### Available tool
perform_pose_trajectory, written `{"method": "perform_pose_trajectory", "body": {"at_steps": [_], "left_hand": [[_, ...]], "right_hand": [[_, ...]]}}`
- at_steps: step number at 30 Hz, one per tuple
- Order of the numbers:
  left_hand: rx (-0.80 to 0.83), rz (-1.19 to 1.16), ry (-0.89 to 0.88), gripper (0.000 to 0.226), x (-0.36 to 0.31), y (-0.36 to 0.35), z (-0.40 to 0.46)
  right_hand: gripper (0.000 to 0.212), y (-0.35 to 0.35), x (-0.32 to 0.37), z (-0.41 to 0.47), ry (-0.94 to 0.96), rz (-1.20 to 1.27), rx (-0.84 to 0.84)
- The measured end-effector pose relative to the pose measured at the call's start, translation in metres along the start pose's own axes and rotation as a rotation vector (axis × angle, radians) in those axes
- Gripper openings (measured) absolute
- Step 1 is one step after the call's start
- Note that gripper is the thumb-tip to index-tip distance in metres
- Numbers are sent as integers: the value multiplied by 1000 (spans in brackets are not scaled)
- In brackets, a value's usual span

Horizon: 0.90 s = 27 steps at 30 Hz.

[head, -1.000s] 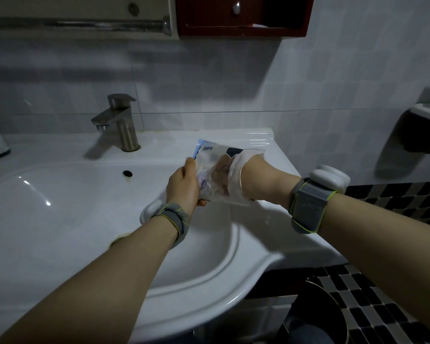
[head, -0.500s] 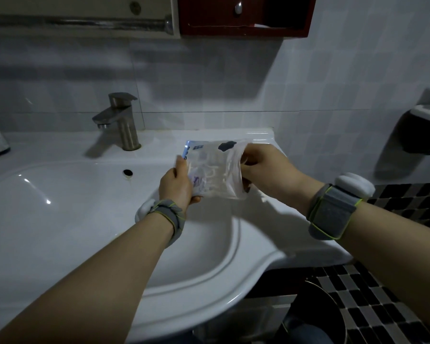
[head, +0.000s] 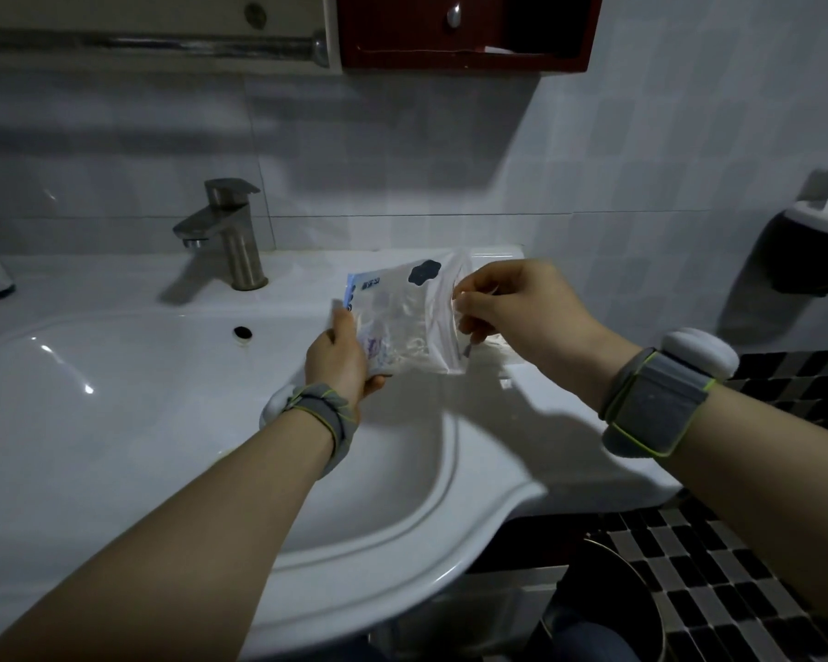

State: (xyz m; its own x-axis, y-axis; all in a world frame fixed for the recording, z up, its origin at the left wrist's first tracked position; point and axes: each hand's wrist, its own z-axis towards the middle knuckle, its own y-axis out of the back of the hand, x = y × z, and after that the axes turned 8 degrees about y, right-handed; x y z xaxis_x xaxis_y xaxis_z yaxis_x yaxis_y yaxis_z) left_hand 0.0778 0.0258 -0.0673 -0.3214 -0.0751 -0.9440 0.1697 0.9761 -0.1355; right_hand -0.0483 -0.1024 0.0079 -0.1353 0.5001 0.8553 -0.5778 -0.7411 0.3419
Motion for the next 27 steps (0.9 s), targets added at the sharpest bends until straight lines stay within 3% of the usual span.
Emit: {"method": "perform_pose_trajectory", "body": {"at_steps": [20, 27], "left_hand": [[-69, -62, 101, 41, 3, 11, 17], [-66, -83, 117, 41, 4, 12, 20]], "right_hand": [[8, 57, -15, -1, -127, 326, -81], [12, 56, -25, -4, -133, 274, -30]]}}
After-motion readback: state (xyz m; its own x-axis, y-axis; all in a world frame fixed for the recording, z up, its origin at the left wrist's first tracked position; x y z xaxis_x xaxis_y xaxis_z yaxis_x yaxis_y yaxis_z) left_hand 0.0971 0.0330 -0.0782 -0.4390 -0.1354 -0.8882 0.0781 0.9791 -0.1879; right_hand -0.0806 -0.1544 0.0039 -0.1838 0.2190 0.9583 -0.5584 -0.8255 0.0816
